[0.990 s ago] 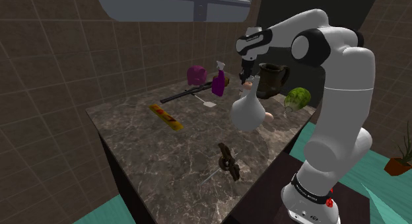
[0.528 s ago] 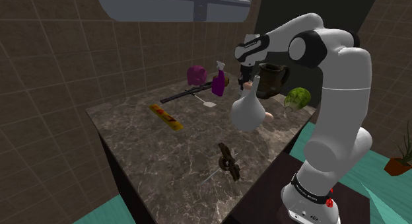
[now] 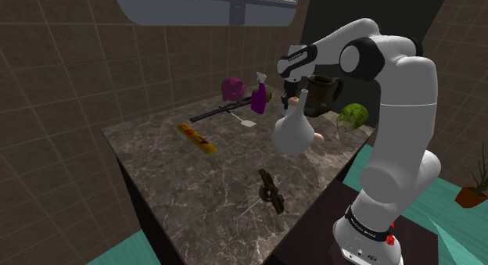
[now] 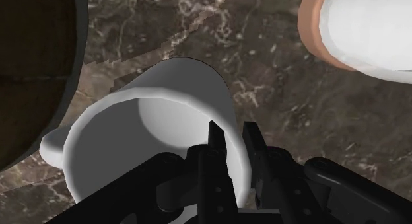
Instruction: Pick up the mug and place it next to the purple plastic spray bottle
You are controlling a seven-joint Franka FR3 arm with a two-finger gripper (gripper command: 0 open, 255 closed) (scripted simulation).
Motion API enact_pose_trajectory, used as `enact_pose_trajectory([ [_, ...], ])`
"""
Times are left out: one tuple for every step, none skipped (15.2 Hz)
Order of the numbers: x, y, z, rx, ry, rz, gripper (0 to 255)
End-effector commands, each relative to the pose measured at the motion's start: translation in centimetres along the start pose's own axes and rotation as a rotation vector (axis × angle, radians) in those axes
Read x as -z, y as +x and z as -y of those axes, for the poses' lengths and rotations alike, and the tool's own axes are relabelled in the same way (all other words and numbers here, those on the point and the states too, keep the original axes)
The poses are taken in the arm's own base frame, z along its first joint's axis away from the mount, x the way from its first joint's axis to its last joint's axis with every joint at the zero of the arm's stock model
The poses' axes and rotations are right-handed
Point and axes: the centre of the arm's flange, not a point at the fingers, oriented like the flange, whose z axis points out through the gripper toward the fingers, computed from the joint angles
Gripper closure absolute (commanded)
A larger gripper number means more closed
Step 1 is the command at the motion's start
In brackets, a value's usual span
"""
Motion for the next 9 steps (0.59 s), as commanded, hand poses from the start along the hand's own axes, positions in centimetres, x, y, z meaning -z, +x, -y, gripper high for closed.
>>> enact_pose_trajectory([
  [0.0,0.0,0.0,0.000,0.000,0.000,255],
  [0.0,0.0,0.0,0.000,0.000,0.000,255],
  [0.0,0.0,0.0,0.000,0.000,0.000,0],
  [0.0,0.0,0.0,0.000,0.000,0.000,0],
  [0.0,0.0,0.0,0.000,0.000,0.000,0],
  [0.0,0.0,0.0,0.000,0.000,0.000,0],
  [0.0,0.0,0.0,0.000,0.000,0.000,0],
  [0.0,0.0,0.0,0.000,0.000,0.000,0],
  [1.3,0.0,0.0,0.000,0.000,0.000,0],
])
